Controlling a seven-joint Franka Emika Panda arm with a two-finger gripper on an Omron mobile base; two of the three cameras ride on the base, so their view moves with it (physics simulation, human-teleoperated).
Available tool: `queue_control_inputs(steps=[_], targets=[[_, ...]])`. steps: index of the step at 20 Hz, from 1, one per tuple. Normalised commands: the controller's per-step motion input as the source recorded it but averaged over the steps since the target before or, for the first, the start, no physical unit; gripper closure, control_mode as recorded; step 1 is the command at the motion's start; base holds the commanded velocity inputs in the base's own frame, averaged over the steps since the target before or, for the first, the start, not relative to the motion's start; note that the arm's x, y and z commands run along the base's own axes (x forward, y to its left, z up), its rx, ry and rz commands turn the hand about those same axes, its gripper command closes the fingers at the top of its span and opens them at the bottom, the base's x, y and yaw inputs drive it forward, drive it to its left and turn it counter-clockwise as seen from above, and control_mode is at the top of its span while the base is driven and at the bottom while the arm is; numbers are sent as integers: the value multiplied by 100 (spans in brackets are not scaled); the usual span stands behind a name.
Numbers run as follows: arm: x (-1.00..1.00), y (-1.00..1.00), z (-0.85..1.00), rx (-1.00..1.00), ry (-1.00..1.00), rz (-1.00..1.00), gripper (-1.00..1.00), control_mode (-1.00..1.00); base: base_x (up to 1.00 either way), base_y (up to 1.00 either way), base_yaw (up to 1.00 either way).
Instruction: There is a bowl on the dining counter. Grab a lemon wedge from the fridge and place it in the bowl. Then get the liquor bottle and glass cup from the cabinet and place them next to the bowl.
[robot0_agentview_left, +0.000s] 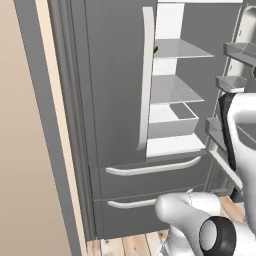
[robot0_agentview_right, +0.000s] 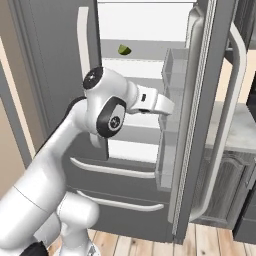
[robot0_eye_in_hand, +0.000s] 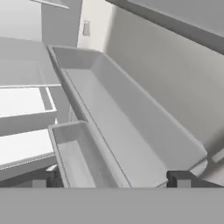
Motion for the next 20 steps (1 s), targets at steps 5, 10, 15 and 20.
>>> queue_control_inputs(steps=[5, 10, 15, 20], targets=[[-6, 100, 5, 0, -2, 11, -100, -100, 0, 0, 0], [0, 100, 0, 2, 0, 22, -100, -100, 0, 0, 0], [0, 100, 2, 8, 0, 28, -100, -100, 0, 0, 0], [0, 100, 25, 8, 1, 22, -100, -100, 0, 0, 0]])
